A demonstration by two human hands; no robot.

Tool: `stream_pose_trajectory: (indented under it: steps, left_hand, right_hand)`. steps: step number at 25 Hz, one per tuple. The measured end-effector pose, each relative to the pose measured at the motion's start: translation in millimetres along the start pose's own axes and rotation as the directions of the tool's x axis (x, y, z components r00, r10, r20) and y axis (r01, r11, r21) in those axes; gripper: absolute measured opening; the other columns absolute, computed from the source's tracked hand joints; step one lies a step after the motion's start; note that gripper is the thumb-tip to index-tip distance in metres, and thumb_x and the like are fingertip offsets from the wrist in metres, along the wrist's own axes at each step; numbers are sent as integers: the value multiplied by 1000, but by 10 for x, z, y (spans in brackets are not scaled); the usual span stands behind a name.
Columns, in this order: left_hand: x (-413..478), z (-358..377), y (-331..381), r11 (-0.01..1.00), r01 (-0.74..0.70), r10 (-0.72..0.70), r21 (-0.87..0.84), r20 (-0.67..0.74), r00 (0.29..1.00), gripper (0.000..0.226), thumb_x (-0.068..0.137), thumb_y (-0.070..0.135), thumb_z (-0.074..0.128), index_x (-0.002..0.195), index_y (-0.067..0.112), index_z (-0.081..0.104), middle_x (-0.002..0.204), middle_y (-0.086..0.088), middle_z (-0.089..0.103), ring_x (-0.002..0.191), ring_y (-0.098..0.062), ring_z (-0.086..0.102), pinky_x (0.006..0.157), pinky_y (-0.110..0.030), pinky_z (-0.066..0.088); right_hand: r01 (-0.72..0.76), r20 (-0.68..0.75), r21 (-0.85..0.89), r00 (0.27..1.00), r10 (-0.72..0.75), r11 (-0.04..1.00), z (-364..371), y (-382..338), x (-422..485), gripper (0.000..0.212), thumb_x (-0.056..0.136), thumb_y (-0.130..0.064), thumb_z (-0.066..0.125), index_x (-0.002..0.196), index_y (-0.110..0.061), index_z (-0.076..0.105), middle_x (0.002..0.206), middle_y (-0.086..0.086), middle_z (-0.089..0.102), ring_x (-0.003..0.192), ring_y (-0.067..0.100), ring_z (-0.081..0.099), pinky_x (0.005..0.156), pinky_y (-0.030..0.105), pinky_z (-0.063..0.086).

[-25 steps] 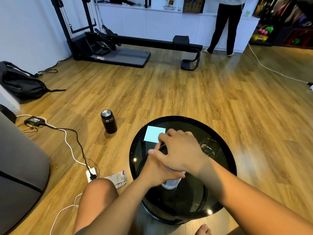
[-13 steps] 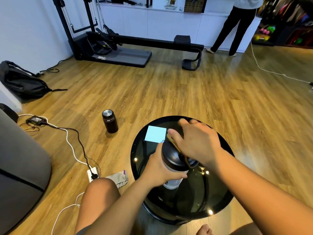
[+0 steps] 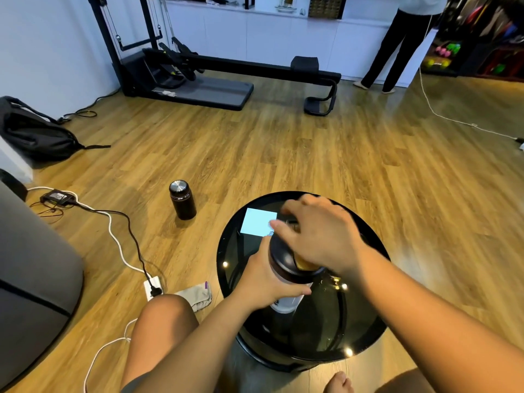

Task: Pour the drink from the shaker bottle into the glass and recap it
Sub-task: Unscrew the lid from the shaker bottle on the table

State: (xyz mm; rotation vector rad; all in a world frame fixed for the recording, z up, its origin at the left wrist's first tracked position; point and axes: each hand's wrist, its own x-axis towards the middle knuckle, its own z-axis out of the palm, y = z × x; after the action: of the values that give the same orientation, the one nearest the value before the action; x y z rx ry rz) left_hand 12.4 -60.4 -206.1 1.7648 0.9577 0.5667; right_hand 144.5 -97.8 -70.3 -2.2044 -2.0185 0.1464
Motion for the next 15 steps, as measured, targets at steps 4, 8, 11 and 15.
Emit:
stream_pose_trajectory:
  steps: [4, 8, 11, 15]
  left_hand:
    - [20, -13, -27, 1000, 0, 0, 11, 15, 1000, 93, 55, 32, 102, 129, 35, 45, 118, 19, 66, 109, 11, 63, 86, -6, 50]
    - [55, 97, -161, 995, 8, -15, 101, 66, 998, 98, 62, 43, 96, 141, 26, 43, 132, 24, 52, 124, 9, 55, 98, -7, 45]
    - [58, 91, -134, 995, -8, 3, 100, 52, 999, 101, 62, 39, 98, 143, 26, 39, 136, 24, 50, 130, 8, 51, 102, -7, 42]
    - [34, 18, -74, 999, 36, -35, 31, -5, 999, 94, 51, 38, 102, 125, 41, 44, 118, 19, 67, 110, 8, 63, 86, -11, 52]
  right_hand:
    - [-56, 154, -92, 986, 70, 994, 90, 76, 104, 59, 95, -70, 34, 126, -24, 54, 114, 6, 65, 107, 31, 64, 86, 42, 49]
    - [259, 195, 219, 933, -302, 941, 164, -178, 17, 43, 91, -65, 48, 109, -29, 62, 77, -13, 55, 86, 17, 60, 83, 41, 52]
    - [314, 60, 379, 930, -362, 871, 86, -160, -55, 41, 92, -59, 52, 108, -25, 68, 82, -9, 66, 87, 15, 63, 81, 39, 53]
    - [-68, 128, -43, 989, 73, 997, -27, 249, 95, 56, 100, -65, 28, 119, -21, 58, 103, 7, 65, 104, 29, 64, 82, 41, 52]
